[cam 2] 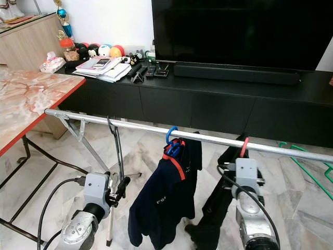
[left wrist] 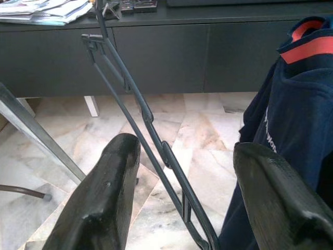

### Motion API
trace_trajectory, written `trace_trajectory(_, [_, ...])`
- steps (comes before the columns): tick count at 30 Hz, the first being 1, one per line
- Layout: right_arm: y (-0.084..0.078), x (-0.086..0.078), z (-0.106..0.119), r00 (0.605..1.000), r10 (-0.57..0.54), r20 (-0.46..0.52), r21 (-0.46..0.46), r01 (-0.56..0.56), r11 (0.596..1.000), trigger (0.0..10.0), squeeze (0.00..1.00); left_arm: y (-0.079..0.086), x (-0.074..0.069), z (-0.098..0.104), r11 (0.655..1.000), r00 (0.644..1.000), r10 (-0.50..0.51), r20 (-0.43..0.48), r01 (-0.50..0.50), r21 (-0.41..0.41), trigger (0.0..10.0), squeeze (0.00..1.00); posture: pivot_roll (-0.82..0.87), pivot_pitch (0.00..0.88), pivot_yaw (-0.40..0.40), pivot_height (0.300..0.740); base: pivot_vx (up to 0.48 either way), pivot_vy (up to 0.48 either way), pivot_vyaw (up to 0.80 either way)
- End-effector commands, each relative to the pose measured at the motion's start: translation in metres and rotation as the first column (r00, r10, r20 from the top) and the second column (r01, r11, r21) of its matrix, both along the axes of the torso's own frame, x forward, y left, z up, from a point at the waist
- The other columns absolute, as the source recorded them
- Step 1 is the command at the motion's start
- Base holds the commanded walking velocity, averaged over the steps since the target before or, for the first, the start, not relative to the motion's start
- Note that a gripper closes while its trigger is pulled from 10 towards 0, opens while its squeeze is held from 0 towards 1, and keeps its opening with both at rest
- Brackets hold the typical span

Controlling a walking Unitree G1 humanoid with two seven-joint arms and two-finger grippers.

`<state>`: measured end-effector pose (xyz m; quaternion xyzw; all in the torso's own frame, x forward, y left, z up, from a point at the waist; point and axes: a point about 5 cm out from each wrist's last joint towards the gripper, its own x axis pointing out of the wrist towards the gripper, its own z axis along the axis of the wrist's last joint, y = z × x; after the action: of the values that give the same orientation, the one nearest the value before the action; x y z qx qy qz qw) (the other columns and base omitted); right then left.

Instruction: Hang hanger

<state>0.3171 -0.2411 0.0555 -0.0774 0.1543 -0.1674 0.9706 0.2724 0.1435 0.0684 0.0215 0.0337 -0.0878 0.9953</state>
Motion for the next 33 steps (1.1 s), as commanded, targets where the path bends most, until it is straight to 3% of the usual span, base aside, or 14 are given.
trace_trajectory(1, [-0.006,0.001,0.002,0.999,-0.049,0.009,-0.006,0.049,0.999,10.0,0.00,-0.001,-0.001,-0.004,1.000,1.000,-0.013,-0.015,0.013,0.009,10.0,0.00,0.02,0.066,0.037,0.740,0.000,0.000,0.00])
trace_trajectory(7, [-0.008,-0.001,0.001,0.996,-0.080,0.028,0.026,0.080,0.996,10.0,0.00,-0.001,-0.001,-0.004,1.000,1.000,-0.014,-0.016,0.014,0.010,10.0,0.00,0.02,0.068,0.038,0.740,0.000,0.000,0.00])
trace_trajectory(13, [0.012,0.006,0.004,0.996,0.045,0.078,0.093,-0.052,0.994,10.0,0.00,-0.001,-0.001,-0.004,1.000,1.000,-0.018,-0.019,0.018,0.013,10.0,0.00,0.02,0.066,0.039,0.740,0.000,0.000,0.00])
trace_trajectory(15, [0.021,0.008,0.004,0.992,0.109,0.069,0.070,-0.114,0.991,10.0,0.00,-0.001,-0.001,-0.004,1.000,1.000,-0.018,-0.019,0.019,0.014,10.0,0.00,0.02,0.066,0.039,0.740,0.000,0.000,0.00])
trace_trajectory(18, [0.022,0.009,0.005,0.990,0.115,0.080,0.056,-0.120,0.991,10.0,0.00,-0.001,-0.001,-0.004,1.000,1.000,-0.018,-0.018,0.018,0.014,10.0,0.00,0.02,0.067,0.038,0.740,0.000,0.000,0.00])
trace_trajectory(25, [0.015,0.011,0.022,0.972,0.075,0.221,0.069,-0.092,0.993,10.0,0.00,0.000,-0.001,-0.004,1.000,1.000,-0.016,-0.020,0.017,0.017,10.0,0.00,0.02,0.068,0.040,0.740,0.000,0.000,0.00])
trace_trajectory(27, [0.023,0.013,0.026,0.958,0.137,0.252,0.081,-0.162,0.984,10.0,0.00,-0.001,-0.001,-0.004,1.000,1.000,-0.018,-0.020,0.018,0.017,10.0,0.00,0.02,0.068,0.039,0.740,0.000,0.000,0.00])
trace_trajectory(33, [0.031,0.012,0.027,0.950,0.153,0.272,0.078,-0.180,0.981,10.0,0.00,-0.001,-0.001,-0.004,1.000,1.000,-0.019,-0.020,0.019,0.015,10.0,0.00,0.02,0.068,0.038,0.740,0.000,0.000,0.00])
